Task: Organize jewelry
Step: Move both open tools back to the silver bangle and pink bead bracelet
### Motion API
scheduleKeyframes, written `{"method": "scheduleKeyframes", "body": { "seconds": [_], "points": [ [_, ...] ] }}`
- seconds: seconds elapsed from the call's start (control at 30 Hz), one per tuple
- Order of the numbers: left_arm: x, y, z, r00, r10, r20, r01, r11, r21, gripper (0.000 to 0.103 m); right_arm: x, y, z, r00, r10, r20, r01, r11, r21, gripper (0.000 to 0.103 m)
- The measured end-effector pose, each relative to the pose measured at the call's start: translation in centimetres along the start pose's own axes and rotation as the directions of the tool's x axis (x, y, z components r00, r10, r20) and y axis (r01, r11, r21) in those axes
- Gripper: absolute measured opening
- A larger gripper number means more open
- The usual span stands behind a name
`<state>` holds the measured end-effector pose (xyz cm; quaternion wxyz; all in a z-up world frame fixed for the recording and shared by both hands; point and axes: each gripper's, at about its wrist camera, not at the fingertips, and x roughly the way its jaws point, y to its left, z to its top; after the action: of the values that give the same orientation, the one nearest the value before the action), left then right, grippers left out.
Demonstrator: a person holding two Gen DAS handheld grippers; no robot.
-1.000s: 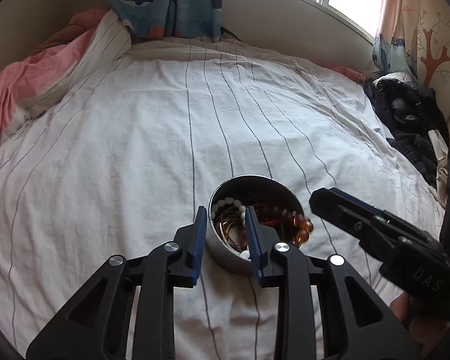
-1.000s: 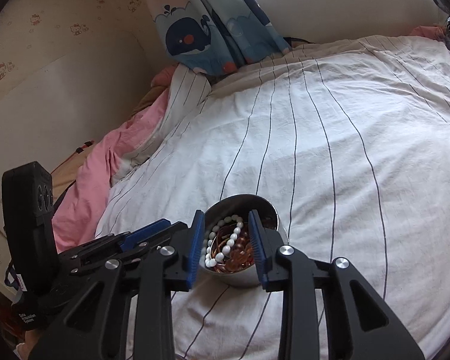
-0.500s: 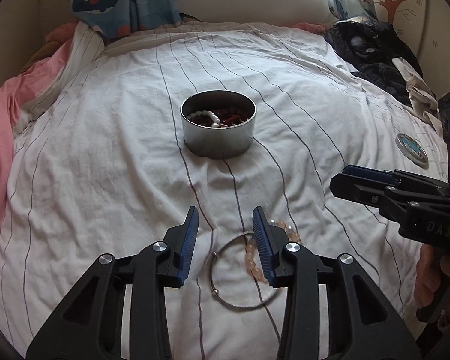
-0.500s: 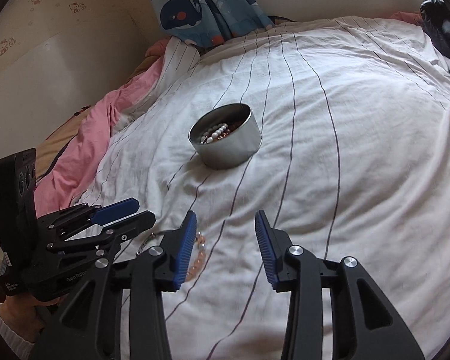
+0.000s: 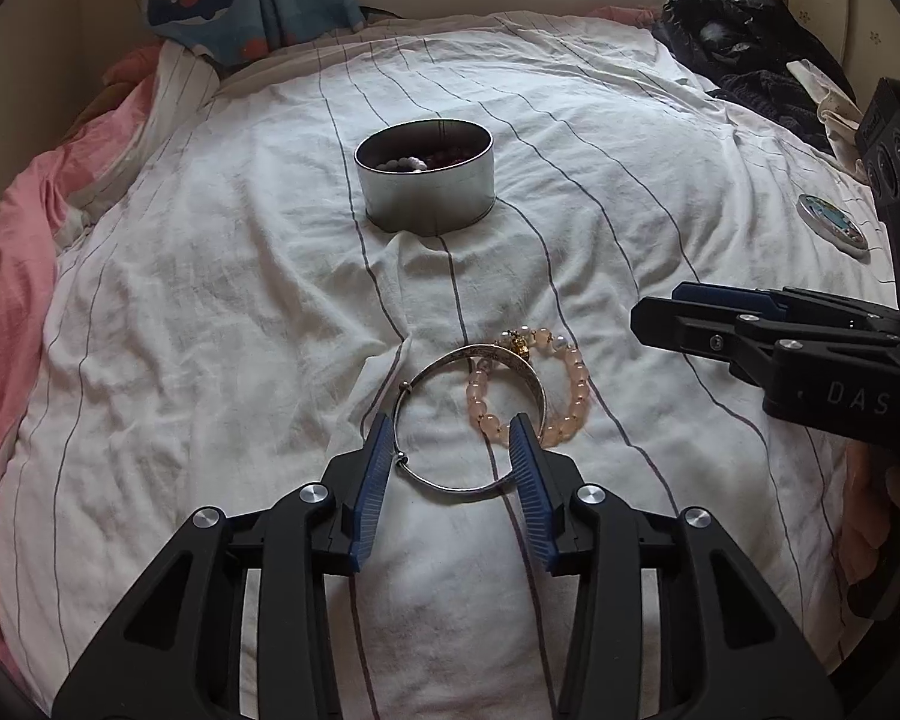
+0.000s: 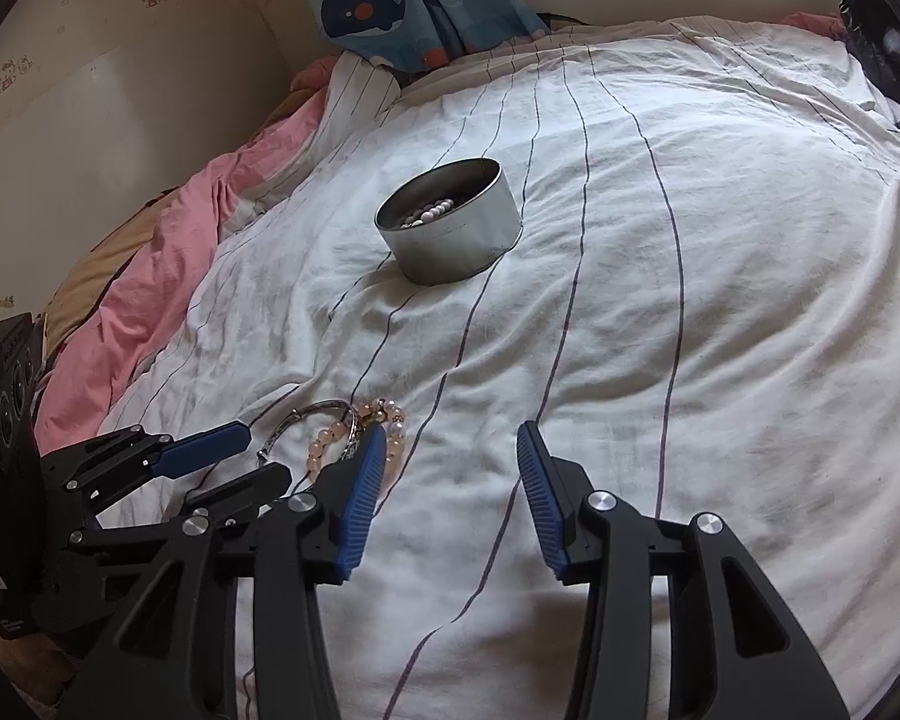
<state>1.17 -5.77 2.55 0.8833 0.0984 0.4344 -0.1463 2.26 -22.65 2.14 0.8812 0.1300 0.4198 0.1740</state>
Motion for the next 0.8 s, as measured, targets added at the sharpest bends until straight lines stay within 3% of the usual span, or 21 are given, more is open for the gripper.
{"method": "scheduleKeyframes", "body": {
  "seconds": [0.57,0.8],
  "points": [
    [-0.8,0.2,-0.9,1.0,0.02,-0.008,-0.02,1.0,-0.016,0.05,0.5,0.1,-0.2,1.0,-0.006,-0.01,0.006,1.0,-0.006,0.046],
    [-0.6,2.2,-2.0,1.0,0.007,-0.029,-0.01,0.995,-0.101,0.053,0.7,0.3,-0.6,1.0,-0.021,-0.018,0.02,0.999,-0.033,0.048]
  ]
}}
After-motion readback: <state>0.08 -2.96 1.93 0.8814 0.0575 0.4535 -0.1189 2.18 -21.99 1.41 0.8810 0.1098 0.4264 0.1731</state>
